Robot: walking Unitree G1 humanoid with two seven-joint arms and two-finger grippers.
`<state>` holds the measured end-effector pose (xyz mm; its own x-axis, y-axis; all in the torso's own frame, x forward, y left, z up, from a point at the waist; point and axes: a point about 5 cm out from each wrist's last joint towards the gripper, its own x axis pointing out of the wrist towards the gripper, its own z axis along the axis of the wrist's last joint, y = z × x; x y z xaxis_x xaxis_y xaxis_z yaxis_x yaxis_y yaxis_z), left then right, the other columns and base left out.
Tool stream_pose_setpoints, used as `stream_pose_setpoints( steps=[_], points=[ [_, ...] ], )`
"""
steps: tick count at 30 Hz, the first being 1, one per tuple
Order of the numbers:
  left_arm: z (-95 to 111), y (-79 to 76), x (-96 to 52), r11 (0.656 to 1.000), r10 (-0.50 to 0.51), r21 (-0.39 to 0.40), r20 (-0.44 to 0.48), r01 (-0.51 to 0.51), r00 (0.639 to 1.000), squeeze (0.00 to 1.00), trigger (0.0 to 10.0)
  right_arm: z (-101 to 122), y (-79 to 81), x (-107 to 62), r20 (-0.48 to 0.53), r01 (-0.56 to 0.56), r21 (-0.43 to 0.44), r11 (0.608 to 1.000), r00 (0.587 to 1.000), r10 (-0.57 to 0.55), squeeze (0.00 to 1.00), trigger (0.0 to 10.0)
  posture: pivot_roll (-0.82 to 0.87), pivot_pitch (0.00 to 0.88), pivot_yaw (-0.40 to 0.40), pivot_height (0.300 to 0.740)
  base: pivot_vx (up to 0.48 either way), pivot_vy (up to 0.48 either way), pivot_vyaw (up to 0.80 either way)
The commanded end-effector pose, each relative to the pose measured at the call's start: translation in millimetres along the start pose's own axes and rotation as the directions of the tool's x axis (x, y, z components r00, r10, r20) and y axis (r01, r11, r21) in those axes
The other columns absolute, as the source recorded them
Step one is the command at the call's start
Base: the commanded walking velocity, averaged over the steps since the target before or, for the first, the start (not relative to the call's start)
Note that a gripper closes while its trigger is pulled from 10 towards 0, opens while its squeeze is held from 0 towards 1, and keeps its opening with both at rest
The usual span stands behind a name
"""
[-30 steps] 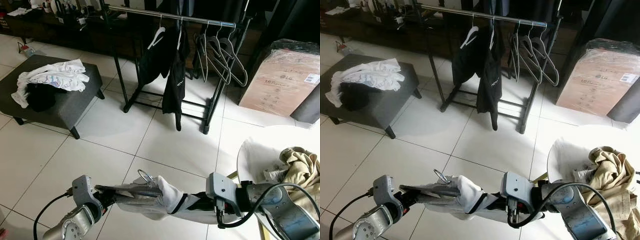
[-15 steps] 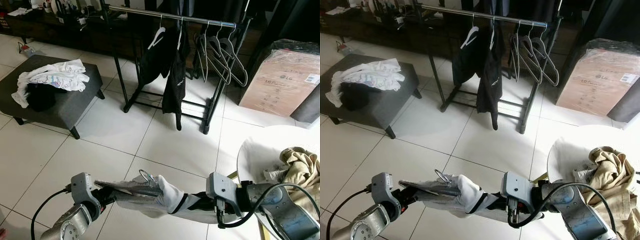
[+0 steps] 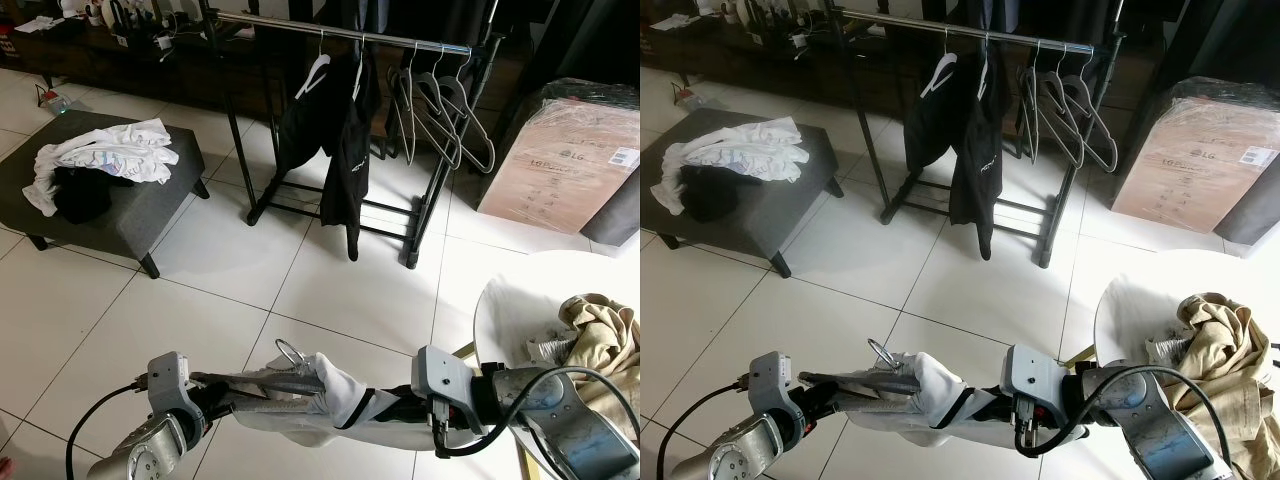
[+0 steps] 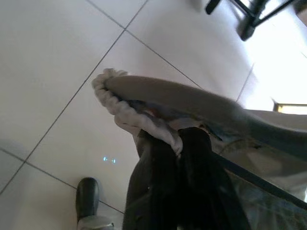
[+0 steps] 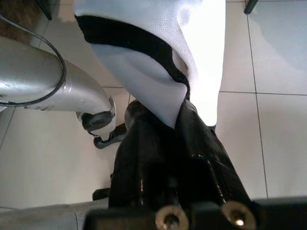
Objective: Hang hanger
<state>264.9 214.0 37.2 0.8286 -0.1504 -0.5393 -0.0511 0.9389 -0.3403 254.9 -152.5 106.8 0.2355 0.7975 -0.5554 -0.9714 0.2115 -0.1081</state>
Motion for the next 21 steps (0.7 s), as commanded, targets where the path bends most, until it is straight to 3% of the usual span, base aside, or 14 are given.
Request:
stream_pose_setpoints(
  steps=[1, 7, 10, 15, 19, 20, 21],
  points=[
    [-5.0, -5.5, -3.0, 0.995, -0.066, 0.069, -0.02, 0.067, 0.998, 0.0, 0.0, -2.1, 3.2, 1.1, 0.005, -0.018, 0.0, 1.0, 1.0, 0.018, 0.0, 0.0, -0.06, 0.206, -0.025, 0.74, 0.0, 0.0, 0.0],
    [-4.3, -12.8, -6.9, 0.932, -0.151, 0.329, -0.04, 0.156, 0.988, 0.0, 0.0, -6.4, 6.7, 2.4, -0.018, -0.039, 0.0, 0.999, 0.999, 0.039, 0.0, 0.0, -0.06, 0.206, -0.025, 0.74, 0.0, 0.0, 0.0],
    [-2.5, -13.5, -8.2, 0.929, -0.164, 0.333, -0.03, 0.165, 0.986, 0.0, 0.0, -7.0, 6.9, 2.4, -0.021, -0.038, -0.001, 0.999, 0.999, 0.038, 0.0, 0.0, -0.06, 0.206, -0.025, 0.74, 0.0, 0.0, 0.0],
    [1.0, -4.5, -8.4, 0.942, -0.097, 0.322, -0.003, 0.093, 0.995, 0.0, 0.0, -7.1, 5.4, 1.7, -0.02, -0.029, -0.001, 1.0, 0.999, 0.029, 0.0, 0.0, -0.06, 0.205, -0.024, 0.74, 0.0, 0.0, 0.0],
    [0.6, 6.7, -4.2, 0.98, 0.024, 0.199, 0.022, -0.028, 0.999, 0.0, 0.0, -7.1, 4.4, 1.7, -0.02, -0.027, -0.002, 1.0, 0.999, 0.027, 0.0, 0.0, -0.06, 0.205, -0.024, 0.74, 0.0, 0.0, 0.0],
    [0.6, 6.4, -3.8, 0.983, 0.027, 0.183, 0.027, -0.031, 0.999, 0.0, 2.9, -7.0, 4.3, 1.8, -0.019, -0.026, -0.002, 1.0, 0.999, 0.026, 0.0, 0.0, -0.06, 0.205, -0.024, 0.74, 0.0, 0.0, 0.0],
    [0.9, 5.5, -3.3, 0.986, 0.029, 0.164, 0.035, -0.034, 0.999, 0.0, 9.3, -7.0, 4.3, 1.9, -0.019, -0.027, -0.002, 1.0, 0.999, 0.027, 0.0, 0.0, -0.06, 0.205, -0.024, 0.74, 0.0, 0.0, 0.0]
  ],
)
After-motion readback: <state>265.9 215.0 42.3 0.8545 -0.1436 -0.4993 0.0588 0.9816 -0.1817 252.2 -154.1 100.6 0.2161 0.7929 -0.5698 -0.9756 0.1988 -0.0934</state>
